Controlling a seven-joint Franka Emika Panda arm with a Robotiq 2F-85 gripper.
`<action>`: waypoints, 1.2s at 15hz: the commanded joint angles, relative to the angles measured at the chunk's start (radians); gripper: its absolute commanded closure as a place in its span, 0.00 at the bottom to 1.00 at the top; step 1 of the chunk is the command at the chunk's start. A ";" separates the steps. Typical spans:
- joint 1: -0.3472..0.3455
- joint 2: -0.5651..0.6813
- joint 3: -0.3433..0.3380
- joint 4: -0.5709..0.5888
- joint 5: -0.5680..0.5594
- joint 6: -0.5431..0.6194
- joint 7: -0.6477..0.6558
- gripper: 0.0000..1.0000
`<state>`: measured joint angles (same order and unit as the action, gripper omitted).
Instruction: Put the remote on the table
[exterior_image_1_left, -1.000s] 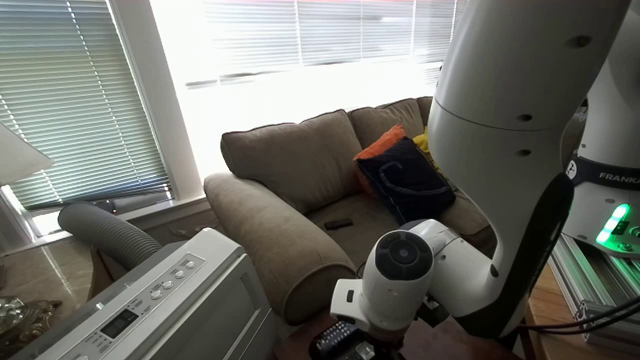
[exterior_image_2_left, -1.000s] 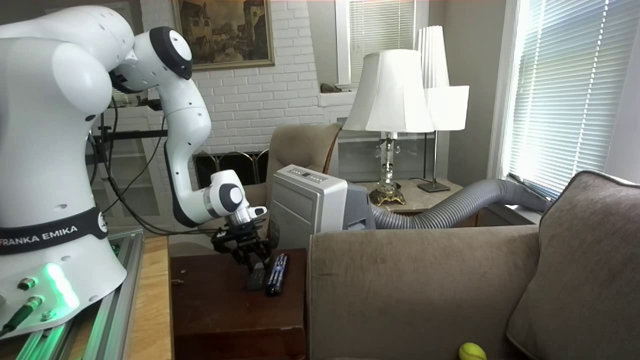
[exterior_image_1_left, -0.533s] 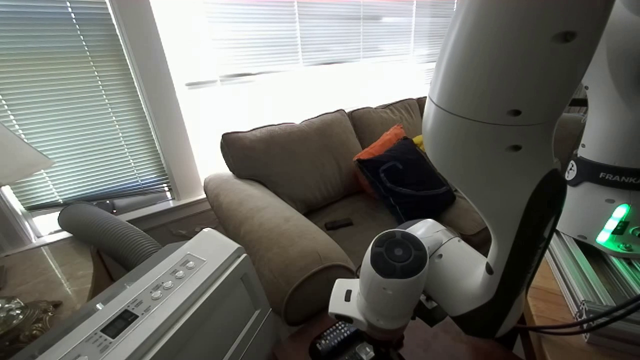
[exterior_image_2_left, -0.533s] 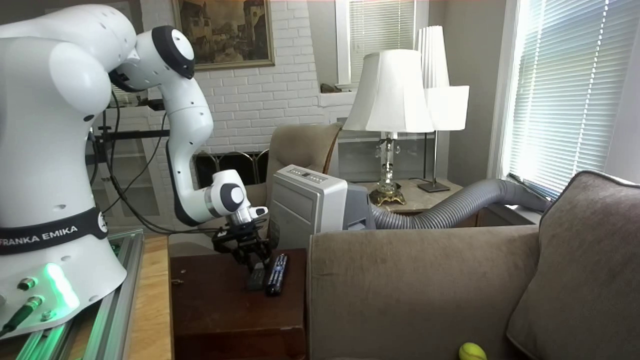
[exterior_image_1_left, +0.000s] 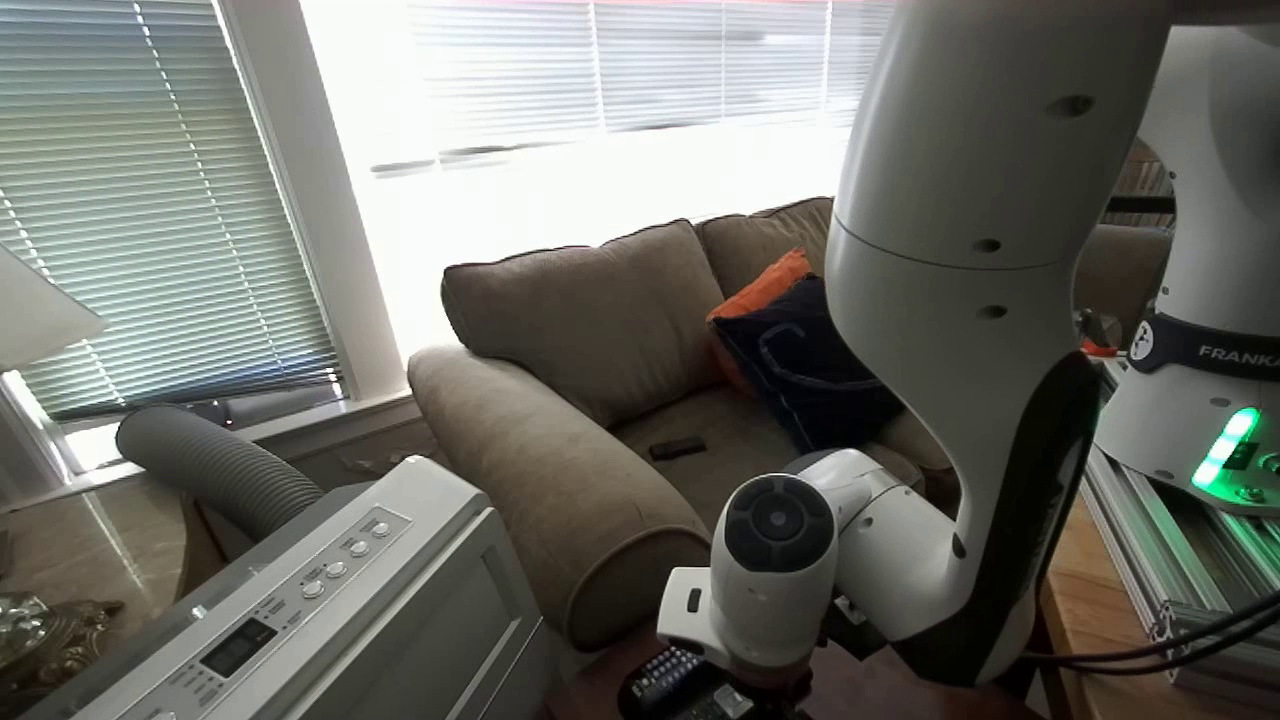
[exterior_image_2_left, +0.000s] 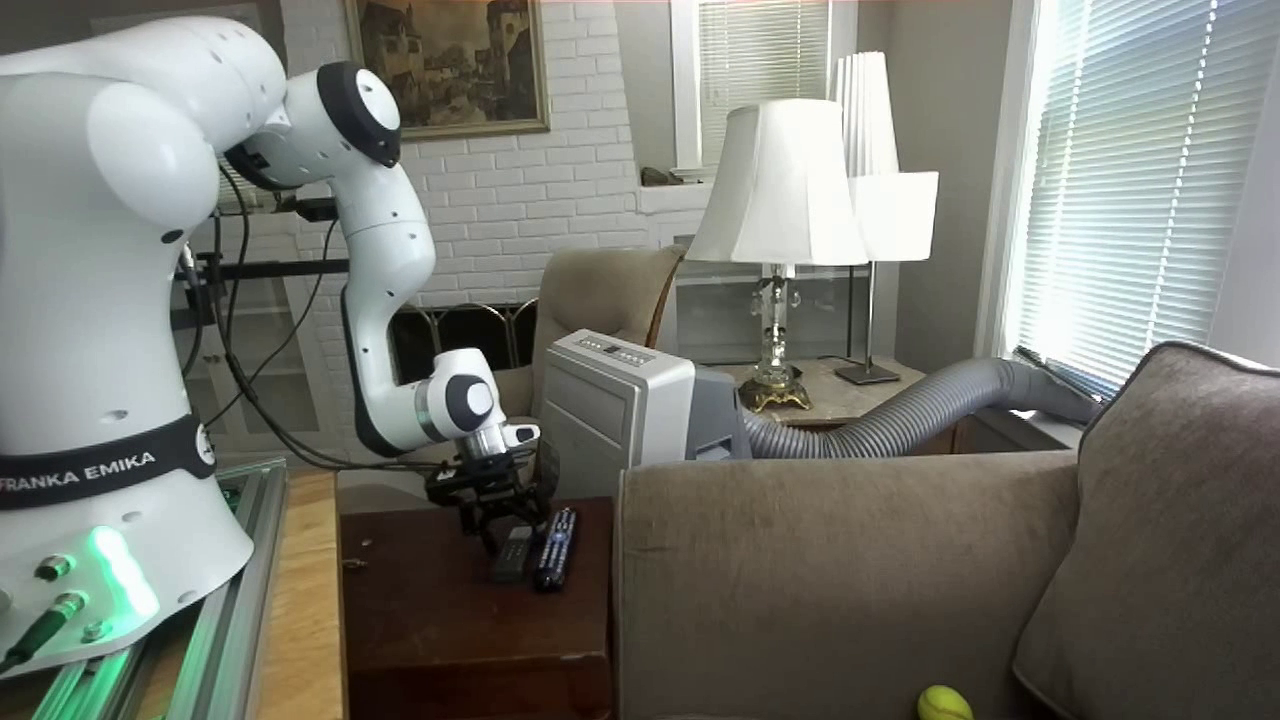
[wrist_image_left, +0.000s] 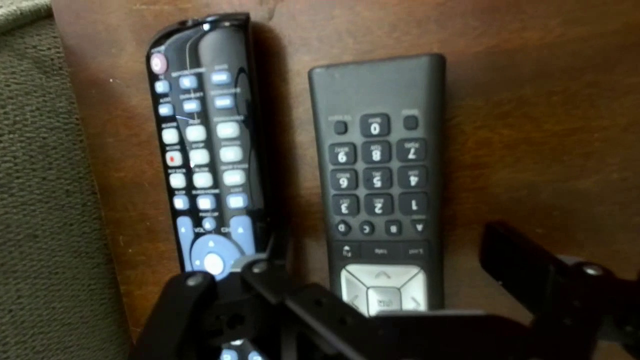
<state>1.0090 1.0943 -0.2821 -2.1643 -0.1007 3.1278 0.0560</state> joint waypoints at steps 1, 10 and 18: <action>-0.026 -0.011 0.025 0.005 -0.010 -0.031 -0.021 0.00; -0.277 -0.325 0.200 -0.235 -0.065 -0.016 -0.150 0.00; -0.630 -0.666 0.352 -0.306 -0.021 -0.258 -0.139 0.00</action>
<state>0.5321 0.5790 -0.0242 -2.4240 -0.1380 3.0017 -0.0717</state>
